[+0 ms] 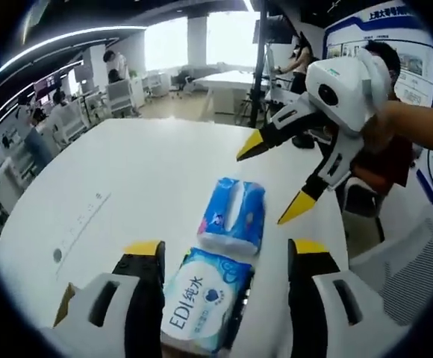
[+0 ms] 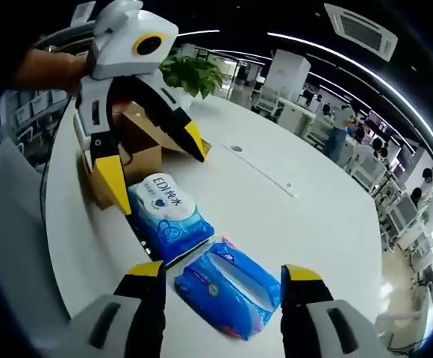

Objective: Operate the shoe box by opening the lid, removing the specified soft item, and placing it in the target area until the item is outside and the box remains undamaged.

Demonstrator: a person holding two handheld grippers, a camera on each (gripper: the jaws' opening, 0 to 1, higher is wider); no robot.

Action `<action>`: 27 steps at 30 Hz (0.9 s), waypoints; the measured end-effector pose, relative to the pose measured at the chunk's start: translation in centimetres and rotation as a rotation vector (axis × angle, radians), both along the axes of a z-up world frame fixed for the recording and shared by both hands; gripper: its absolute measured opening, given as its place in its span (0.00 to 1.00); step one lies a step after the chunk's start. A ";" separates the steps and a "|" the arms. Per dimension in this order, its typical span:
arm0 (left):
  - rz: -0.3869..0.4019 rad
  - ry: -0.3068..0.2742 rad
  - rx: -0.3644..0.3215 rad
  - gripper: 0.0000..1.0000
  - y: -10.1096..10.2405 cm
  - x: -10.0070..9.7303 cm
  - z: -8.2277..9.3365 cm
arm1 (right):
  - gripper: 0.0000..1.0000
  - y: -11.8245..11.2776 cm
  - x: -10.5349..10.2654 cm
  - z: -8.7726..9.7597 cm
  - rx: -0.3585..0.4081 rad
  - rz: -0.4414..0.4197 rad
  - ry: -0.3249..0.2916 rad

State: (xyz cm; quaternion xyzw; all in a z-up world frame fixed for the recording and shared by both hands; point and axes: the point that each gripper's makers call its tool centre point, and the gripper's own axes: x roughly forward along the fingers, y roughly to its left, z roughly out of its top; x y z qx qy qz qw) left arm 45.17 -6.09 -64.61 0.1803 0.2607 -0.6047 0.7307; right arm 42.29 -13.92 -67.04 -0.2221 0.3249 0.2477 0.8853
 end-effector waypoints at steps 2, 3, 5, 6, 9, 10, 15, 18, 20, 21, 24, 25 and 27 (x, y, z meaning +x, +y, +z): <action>0.010 0.014 -0.003 0.69 0.6 -0.1 -0.1 | 0.65 0.4 -0.1 0.2 0.017 -0.003 -0.004; 0.017 0.017 -0.006 0.70 1.0 -0.2 -0.1 | 0.66 0.6 -0.2 0.2 0.026 -0.005 -0.005; 0.023 0.018 -0.008 0.71 1.7 -0.4 -0.2 | 0.68 0.8 -0.4 0.3 0.040 -0.012 -0.003; 0.024 0.018 -0.007 0.72 1.9 -0.5 -0.3 | 0.69 0.9 -0.4 0.4 0.048 -0.016 -0.002; 0.049 0.021 -0.025 0.75 2.8 -0.6 -0.1 | 0.71 1.4 -0.8 0.5 0.066 -0.023 0.002; 0.079 0.040 -0.041 0.76 3.1 -0.6 0.1 | 0.73 1.5 -0.9 0.5 0.063 -0.030 0.003; 0.121 0.037 -0.095 0.81 4.3 -0.6 1.3 | 0.84 2.1 -1.0 0.7 0.072 -0.044 -0.009; 0.152 0.018 -0.116 0.85 5.6 -0.6 1.8 | 0.89 2.4 -0.9 1.2 0.078 -0.056 -0.032; 0.168 0.017 -0.124 0.87 6.4 -0.7 2.1 | 0.91 2.7 -0.8 1.5 0.084 -0.061 -0.043; 0.173 0.016 -0.127 0.88 6.8 -0.8 2.2 | 0.92 2.7 -0.7 1.6 0.084 -0.068 -0.047; 0.193 -0.001 -0.136 0.91 7.8 -0.8 2.5 | 0.96 2.9 -0.7 1.7 0.088 -0.076 -0.050; 0.199 -0.007 -0.135 0.92 8.2 -0.9 2.6 | 0.96 3.0 -0.7 1.8 0.092 -0.078 -0.050; 0.206 -0.016 -0.134 0.94 8.6 -0.8 2.7 | 0.97 3.4 -0.8 1.8 0.098 -0.079 -0.049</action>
